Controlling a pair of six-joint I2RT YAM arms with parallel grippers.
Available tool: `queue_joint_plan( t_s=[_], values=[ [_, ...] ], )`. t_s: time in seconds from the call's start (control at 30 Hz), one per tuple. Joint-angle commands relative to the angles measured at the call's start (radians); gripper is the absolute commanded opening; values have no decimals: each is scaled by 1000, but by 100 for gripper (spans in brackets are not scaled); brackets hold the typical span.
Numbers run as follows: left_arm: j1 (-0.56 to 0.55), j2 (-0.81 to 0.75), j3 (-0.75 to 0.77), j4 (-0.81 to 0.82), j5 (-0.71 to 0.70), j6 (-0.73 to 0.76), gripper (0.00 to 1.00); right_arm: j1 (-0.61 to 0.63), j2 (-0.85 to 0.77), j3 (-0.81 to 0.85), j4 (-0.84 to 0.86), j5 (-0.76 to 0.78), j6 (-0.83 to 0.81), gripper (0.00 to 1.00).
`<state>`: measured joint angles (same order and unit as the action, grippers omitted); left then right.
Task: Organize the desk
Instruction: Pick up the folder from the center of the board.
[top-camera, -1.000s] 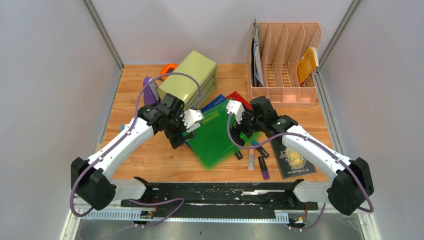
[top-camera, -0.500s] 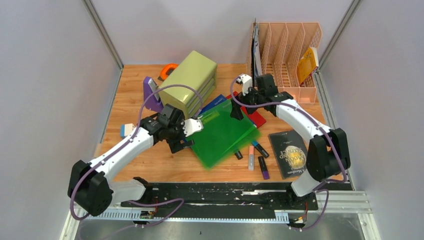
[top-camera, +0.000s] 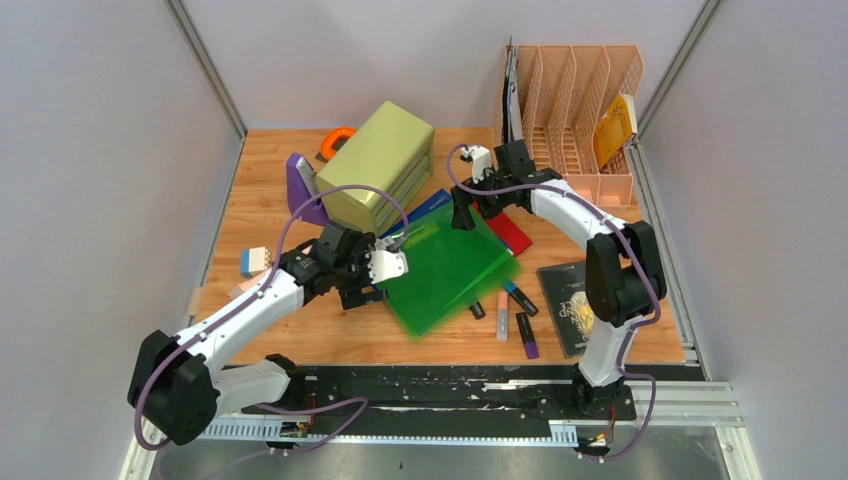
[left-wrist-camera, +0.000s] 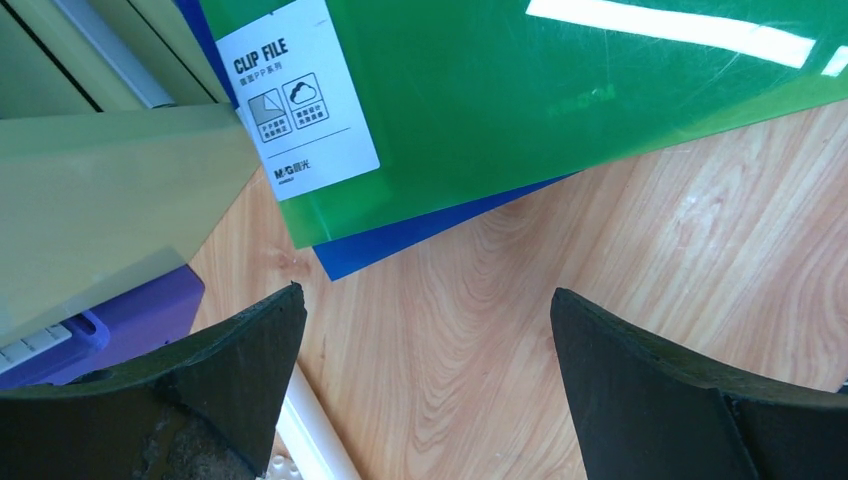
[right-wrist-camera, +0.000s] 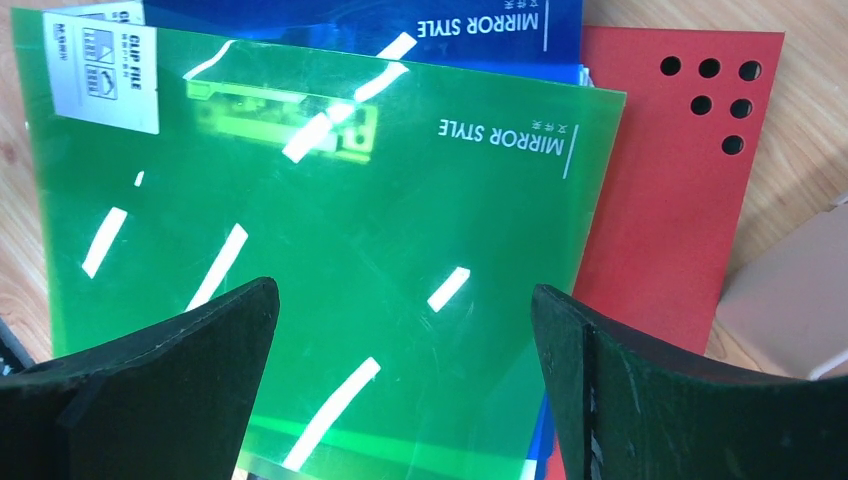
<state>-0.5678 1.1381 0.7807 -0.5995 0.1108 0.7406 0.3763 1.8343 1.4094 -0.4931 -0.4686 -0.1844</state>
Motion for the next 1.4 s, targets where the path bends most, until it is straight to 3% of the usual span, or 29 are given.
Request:
queue_joint_plan(
  t_s=[0.0,0.37,0.6,1.1,1.27,1.37],
  values=[
    [-12,-14,-45,122,-29,75,100,-13,48,66,-7,10,-18,100],
    [-25,60,-79,249,-76,78,100,-31,170,135,-13,25,-58,100],
    [-29,96,-81,295,-79,38,100,-31,218,153,-30,-43,-70,99],
    [-40,121,-102,349,-70,-54,100,-31,118,163,-103,-201,-55,83],
    [-42,97,-99,326,-82,-45,100,-32,113,164,-109,-160,-57,85],
    [-42,55,-76,229,-71,-12,100,-31,119,168,-111,-121,-62,88]
  ],
)
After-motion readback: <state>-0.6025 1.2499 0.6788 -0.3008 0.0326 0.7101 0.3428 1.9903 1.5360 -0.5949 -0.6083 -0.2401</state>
